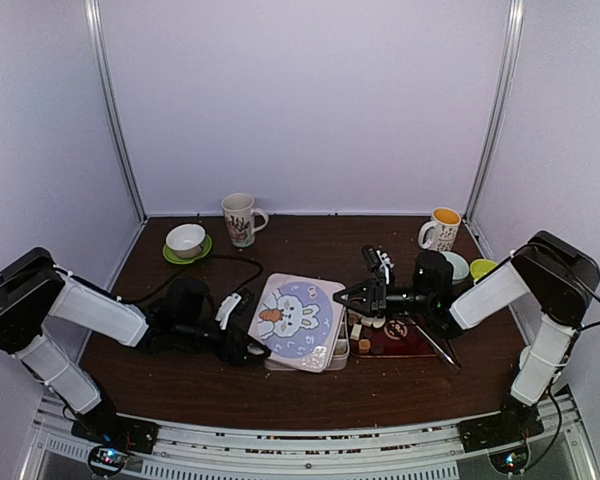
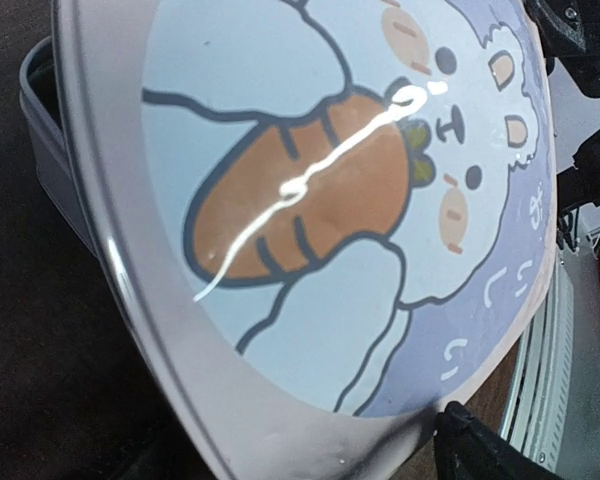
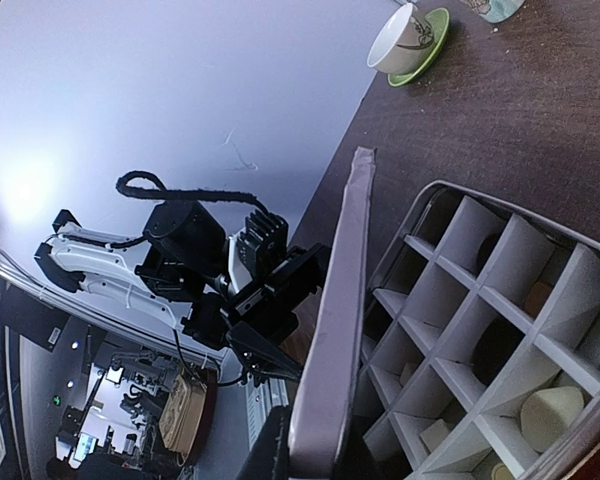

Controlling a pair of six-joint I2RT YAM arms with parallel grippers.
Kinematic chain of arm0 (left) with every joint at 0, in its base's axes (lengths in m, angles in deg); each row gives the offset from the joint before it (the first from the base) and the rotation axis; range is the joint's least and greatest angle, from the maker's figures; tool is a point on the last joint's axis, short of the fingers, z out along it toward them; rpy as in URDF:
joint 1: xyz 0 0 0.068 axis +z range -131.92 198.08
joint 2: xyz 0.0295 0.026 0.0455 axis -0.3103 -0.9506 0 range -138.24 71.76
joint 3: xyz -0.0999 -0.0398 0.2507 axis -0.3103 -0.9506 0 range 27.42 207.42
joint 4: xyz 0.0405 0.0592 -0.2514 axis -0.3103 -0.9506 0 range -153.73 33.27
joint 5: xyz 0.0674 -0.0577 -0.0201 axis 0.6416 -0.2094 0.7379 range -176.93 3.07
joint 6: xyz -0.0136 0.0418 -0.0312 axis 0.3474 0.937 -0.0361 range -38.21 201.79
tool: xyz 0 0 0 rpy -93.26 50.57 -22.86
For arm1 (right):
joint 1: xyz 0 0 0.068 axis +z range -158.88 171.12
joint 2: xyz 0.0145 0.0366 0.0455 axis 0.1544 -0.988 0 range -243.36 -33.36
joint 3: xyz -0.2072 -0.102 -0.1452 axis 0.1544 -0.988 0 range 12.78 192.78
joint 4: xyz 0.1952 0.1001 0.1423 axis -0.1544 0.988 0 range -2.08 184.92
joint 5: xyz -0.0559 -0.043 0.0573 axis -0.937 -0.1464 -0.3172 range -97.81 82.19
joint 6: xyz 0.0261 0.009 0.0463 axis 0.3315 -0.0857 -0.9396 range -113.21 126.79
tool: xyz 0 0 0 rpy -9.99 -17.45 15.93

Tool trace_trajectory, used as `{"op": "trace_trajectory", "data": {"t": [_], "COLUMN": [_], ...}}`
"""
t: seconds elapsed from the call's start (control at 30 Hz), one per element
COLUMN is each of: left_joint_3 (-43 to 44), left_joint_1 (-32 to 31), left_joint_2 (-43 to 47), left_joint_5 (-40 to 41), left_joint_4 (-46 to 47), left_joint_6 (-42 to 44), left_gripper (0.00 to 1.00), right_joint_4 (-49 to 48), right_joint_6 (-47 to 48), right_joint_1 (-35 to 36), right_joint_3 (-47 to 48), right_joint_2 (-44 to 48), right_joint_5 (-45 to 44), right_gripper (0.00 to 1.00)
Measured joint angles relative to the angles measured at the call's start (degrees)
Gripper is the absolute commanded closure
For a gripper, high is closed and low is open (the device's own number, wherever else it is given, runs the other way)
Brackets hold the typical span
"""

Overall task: Pack the chocolate
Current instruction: Place the box lid on the packing box.

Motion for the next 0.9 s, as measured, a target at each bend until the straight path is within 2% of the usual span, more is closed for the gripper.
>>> {"op": "trace_trajectory", "data": {"t": [0.17,0.33,0.9], "left_joint_3": [0.46,0.9,3.87], "left_joint_1": [-0.5,-1.57,-2.8], "left_joint_2": [-0.74,-0.74,-0.81], "left_joint_5": [-0.2,0.09,2.99], "left_joint_4": [0.85,0.72,-1.09], "left_joint_6": [-1.11,-1.73,-4.48], "left_gripper": [0.06,0.07,0.06], "right_joint_4": [4.92,11.54,37.62], "right_joint_6": [1.81,4.87,18.36], "right_joint_1": [-1.09,-2.1,-4.09], "right_joint_3": [1.9,4.5,14.67], "right_joint_2": [-0.04,-0.04,0.24], "right_joint_5": [0.02,-0.44,-4.31], "right_gripper": [0.86,0.81,0.71]}}
